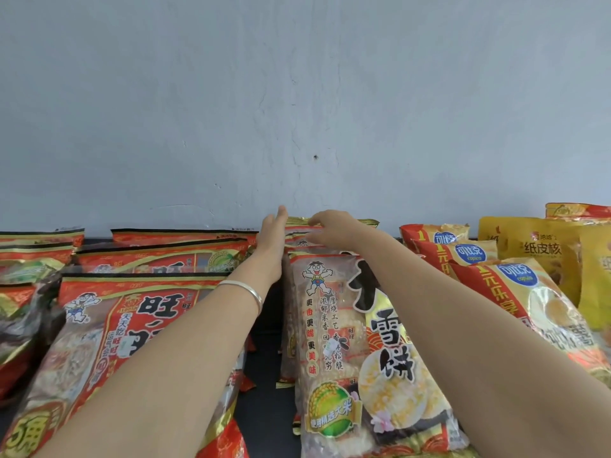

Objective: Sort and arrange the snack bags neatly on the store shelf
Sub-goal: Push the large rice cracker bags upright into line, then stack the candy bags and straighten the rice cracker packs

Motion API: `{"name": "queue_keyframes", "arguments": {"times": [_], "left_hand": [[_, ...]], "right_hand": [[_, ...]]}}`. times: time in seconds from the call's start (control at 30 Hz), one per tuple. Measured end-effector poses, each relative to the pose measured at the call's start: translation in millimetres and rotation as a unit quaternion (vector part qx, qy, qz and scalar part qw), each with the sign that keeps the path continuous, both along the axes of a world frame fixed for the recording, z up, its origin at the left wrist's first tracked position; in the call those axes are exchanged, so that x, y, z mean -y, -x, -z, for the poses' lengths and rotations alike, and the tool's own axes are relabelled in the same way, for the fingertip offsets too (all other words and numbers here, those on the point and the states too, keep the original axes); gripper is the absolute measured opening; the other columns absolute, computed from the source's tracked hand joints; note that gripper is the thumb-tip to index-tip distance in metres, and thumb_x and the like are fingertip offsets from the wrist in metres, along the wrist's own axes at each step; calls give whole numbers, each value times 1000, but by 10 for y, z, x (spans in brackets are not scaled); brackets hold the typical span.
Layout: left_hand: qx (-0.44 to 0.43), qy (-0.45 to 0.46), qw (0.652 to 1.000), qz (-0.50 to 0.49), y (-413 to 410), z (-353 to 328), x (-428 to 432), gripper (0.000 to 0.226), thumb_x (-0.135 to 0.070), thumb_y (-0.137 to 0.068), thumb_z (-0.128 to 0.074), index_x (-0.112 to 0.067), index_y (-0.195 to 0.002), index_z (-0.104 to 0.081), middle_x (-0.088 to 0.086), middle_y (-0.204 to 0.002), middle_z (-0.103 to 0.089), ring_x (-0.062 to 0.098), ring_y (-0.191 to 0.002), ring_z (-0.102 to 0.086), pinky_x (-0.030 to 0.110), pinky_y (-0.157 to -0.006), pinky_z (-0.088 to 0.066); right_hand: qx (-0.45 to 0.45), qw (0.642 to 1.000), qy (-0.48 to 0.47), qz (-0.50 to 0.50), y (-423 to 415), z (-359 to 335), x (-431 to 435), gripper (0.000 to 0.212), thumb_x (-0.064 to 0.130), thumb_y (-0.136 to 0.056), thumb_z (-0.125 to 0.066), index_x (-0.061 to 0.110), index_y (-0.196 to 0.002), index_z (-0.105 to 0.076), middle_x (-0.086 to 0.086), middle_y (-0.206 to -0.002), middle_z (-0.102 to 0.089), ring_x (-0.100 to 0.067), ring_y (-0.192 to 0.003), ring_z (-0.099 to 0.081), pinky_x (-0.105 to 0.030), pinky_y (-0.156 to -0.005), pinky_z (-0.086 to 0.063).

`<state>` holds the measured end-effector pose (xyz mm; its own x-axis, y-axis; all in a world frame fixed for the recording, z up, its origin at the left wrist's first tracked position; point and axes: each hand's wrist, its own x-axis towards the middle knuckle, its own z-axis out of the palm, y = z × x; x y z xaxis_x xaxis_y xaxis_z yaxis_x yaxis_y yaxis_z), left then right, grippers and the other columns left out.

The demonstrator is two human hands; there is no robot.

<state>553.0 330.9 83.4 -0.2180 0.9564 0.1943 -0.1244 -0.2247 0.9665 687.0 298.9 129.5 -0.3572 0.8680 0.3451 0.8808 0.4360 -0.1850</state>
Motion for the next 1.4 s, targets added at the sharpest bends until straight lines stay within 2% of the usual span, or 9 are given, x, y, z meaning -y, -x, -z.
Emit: {"name": "queue_keyframes", "arguments": {"times": [0.17,0.27,0.5,0.67,0.83,0.93,1.03,1.17,1.4], "left_hand": [[-69,-73,995,-21,-130,-141,619,54,-47,-99,-34,-19,-145,-30,3,-150,-32,22,-136,-33,31,-103,-27],[-135,-103,984,-54,-115,-100,925,47,-36,-101,-36,-16,-142,-35,4,-149,-34,20,-134,-34,27,-93,-28],[-236,-104,954,-153,176,186,1475,42,-34,-95,-52,-17,-133,-46,6,-136,-45,23,-125,-45,33,-97,-40],[-298,-47,927,-223,509,472,1772,43,-22,-93,-57,-18,-134,-46,7,-142,-39,25,-131,-40,38,-106,-36],[-405,-14,878,-256,902,701,1937,57,-29,-90,-61,-19,-141,-38,10,-147,-32,26,-137,-30,41,-111,-29],[-502,24,819,-277,1115,873,2001,67,-44,-86,-60,-28,-144,-30,6,-150,-23,27,-139,-26,47,-112,-28],[-578,79,761,-284,1296,1033,2054,81,-63,-82,-53,-37,-148,-14,1,-158,-4,30,-145,-3,58,-113,-13],[-593,130,754,-250,1431,1190,2067,93,-85,-72,-35,-48,-145,9,0,-159,16,34,-145,12,69,-107,-4],[-572,121,754,-301,1420,1321,2023,101,-90,-65,-28,-46,-143,18,2,-156,25,40,-142,19,75,-103,-4]], "right_hand": [[14,999,-23,-33,75,42,236,48,30,-96,-52,11,-139,-47,-9,-142,-50,-27,-129,-46,-36,-104,-37],[-7,997,-33,-63,134,108,409,46,27,-94,-52,12,-137,-52,-9,-138,-54,-26,-126,-50,-35,-100,-40],[-56,985,-75,-144,357,355,873,27,20,-93,-51,9,-115,-63,-12,-107,-55,-24,-94,-52,-32,-78,-40],[-45,987,7,-153,615,633,1084,44,25,-93,-53,11,-135,-52,-15,-138,-46,-27,-123,-46,-36,-97,-39],[-35,985,118,-121,822,792,1213,64,30,-96,-53,10,-150,-26,-14,-153,-32,-30,-143,-24,-39,-110,-31],[-115,972,178,-102,942,886,1215,67,23,-96,-55,12,-152,-18,-12,-152,-35,-30,-137,-36,-36,-106,-35],[-223,939,248,-80,1105,1008,1170,80,28,-94,-57,23,-154,-5,-13,-156,-27,-34,-139,-33,-47,-110,-34],[-314,910,268,-24,1271,1207,1097,91,35,-89,-65,36,-152,1,-16,-157,-15,-39,-136,-34,-53,-108,-37],[-357,918,165,-57,1349,1294,1079,82,19,-91,-64,27,-154,-11,-9,-150,-23,-25,-125,-47,-39,-93,-50]]}}
